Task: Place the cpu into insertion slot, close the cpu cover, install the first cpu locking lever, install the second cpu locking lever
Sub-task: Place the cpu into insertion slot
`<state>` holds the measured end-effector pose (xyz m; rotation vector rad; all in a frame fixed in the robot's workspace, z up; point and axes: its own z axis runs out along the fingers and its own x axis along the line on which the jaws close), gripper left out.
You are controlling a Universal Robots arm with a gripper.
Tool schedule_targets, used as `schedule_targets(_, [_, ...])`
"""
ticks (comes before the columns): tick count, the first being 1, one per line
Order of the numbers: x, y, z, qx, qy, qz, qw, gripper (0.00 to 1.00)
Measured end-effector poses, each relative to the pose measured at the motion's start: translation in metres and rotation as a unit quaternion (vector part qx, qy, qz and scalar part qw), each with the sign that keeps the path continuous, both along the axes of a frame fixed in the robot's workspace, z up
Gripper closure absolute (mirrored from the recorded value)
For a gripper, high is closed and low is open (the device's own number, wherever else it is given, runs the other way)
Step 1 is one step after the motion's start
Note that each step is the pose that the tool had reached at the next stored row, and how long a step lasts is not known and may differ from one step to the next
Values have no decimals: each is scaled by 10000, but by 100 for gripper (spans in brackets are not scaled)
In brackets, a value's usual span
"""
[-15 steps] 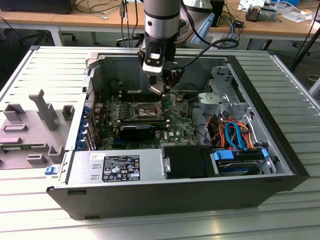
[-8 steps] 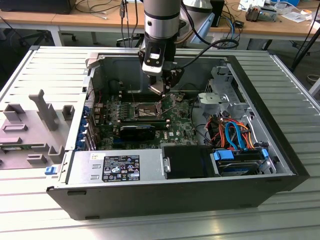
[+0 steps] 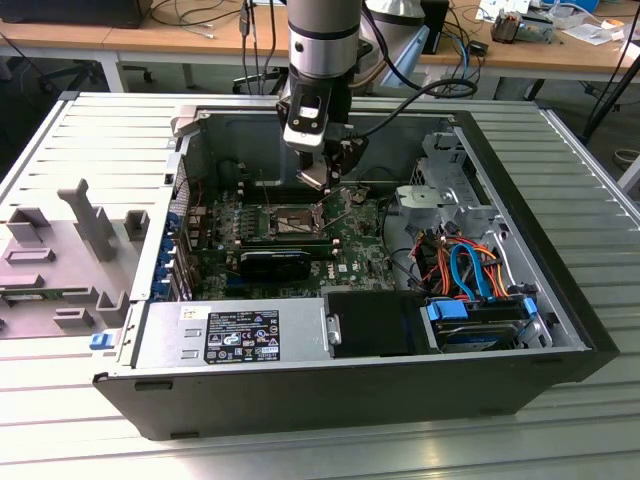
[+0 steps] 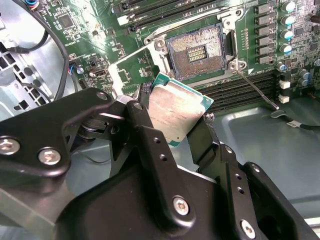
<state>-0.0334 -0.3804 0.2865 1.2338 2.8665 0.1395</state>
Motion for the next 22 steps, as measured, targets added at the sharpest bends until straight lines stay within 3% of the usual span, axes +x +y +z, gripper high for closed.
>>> schedule_targets(22, [0,0,-7,0,0,-117,9999,45])
